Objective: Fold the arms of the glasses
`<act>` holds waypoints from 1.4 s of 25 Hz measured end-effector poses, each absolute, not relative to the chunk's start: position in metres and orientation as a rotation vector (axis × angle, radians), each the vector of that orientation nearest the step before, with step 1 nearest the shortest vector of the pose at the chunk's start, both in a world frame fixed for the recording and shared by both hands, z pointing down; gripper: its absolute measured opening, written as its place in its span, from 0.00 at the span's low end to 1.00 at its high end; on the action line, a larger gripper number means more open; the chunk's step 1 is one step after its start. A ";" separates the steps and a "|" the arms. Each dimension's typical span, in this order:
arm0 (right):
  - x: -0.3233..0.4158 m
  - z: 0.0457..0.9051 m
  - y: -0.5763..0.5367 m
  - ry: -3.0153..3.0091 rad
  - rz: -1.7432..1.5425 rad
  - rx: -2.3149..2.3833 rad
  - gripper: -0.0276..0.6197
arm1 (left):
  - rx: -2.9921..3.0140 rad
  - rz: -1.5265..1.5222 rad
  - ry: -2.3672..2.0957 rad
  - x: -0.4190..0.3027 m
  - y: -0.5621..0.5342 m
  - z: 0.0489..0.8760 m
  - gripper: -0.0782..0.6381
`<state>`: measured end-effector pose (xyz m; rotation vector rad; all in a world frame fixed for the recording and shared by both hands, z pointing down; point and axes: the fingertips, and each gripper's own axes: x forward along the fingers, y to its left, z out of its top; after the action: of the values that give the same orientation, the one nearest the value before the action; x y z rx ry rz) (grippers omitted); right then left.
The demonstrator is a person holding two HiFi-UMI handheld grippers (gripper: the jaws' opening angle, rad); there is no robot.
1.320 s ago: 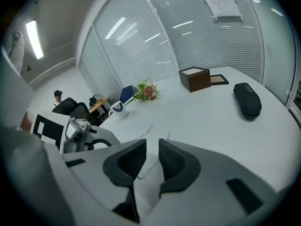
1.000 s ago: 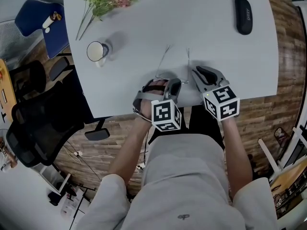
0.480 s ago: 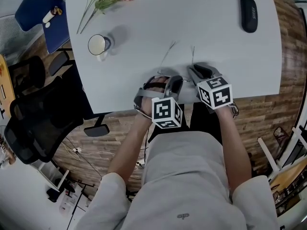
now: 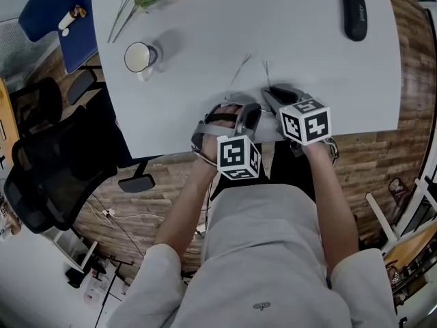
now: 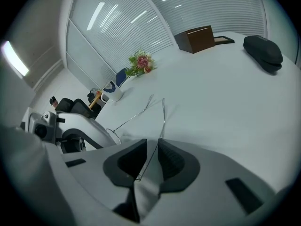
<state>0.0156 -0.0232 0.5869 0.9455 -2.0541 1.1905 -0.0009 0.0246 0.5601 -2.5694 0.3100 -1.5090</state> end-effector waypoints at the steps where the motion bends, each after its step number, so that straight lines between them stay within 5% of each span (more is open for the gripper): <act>1: 0.014 0.588 -0.022 -2.054 1.211 0.946 0.16 | -2.566 -1.509 0.310 -0.002 0.025 0.560 0.14; 18: -0.012 0.592 -0.015 -2.068 1.368 0.777 0.06 | -2.553 -1.499 0.321 -0.006 0.022 0.561 0.14; 35: -0.014 0.590 -0.013 -2.025 1.377 0.469 0.07 | -2.547 -1.493 0.312 -0.007 0.024 0.561 0.14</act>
<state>-0.0144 -0.0134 0.5897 0.4688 -2.0254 1.3767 -0.0072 0.0239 0.5607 -2.5468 0.3120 -1.4927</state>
